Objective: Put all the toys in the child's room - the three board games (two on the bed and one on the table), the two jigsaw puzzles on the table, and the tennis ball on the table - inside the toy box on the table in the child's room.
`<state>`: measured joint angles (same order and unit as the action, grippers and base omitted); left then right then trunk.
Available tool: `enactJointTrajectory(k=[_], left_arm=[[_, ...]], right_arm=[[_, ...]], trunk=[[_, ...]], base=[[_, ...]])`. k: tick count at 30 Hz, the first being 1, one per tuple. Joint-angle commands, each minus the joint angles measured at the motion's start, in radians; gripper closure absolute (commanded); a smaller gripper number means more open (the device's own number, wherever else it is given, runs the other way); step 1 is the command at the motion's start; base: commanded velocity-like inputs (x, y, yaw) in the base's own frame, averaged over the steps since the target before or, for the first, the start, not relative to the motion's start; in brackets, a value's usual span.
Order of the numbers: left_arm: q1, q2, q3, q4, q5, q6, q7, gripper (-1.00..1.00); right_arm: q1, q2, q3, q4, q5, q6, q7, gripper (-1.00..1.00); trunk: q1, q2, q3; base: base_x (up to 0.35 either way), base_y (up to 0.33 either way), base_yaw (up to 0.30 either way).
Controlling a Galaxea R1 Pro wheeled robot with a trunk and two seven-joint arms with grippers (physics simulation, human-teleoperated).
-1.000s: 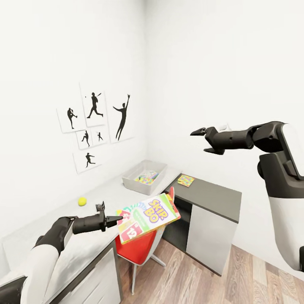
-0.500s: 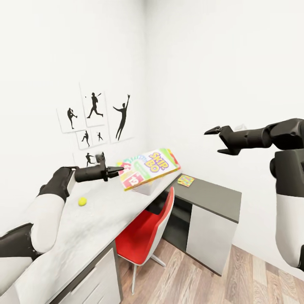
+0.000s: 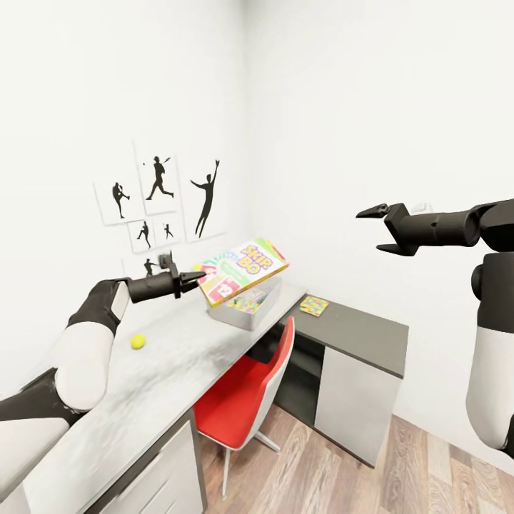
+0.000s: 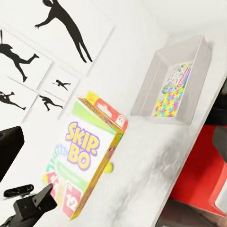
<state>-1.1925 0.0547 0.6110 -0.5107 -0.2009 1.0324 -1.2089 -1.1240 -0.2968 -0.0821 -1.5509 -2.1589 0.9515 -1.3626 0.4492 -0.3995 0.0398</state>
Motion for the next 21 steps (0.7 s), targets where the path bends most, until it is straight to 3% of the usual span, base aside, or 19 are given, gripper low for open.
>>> enactJointTrajectory(k=[1, 10, 21], left_arm=[[-0.001, -0.001, 0.008, 0.0, -0.011, 0.005, 0.001, 1.0], [-0.001, -0.004, 0.034, 0.001, -0.011, 0.005, 0.027, 1.0], [-0.001, -0.006, 0.083, 0.001, -0.011, 0.003, 0.074, 1.0]], right_arm=[[-0.001, 0.0, -0.001, 0.0, -0.009, 0.01, -0.011, -1.0], [-0.001, 0.001, 0.004, -0.001, -0.008, 0.009, -0.012, -1.0], [-0.001, -0.001, 0.002, 0.0, -0.007, 0.009, -0.013, -1.0]], trunk=[[0.001, 0.0, -0.001], [0.001, 0.0, -0.001], [0.001, 0.0, -0.001]], base=[[0.156, -0.133, 0.0], [0.202, -0.192, 0.038], [0.141, -0.205, 0.26]])
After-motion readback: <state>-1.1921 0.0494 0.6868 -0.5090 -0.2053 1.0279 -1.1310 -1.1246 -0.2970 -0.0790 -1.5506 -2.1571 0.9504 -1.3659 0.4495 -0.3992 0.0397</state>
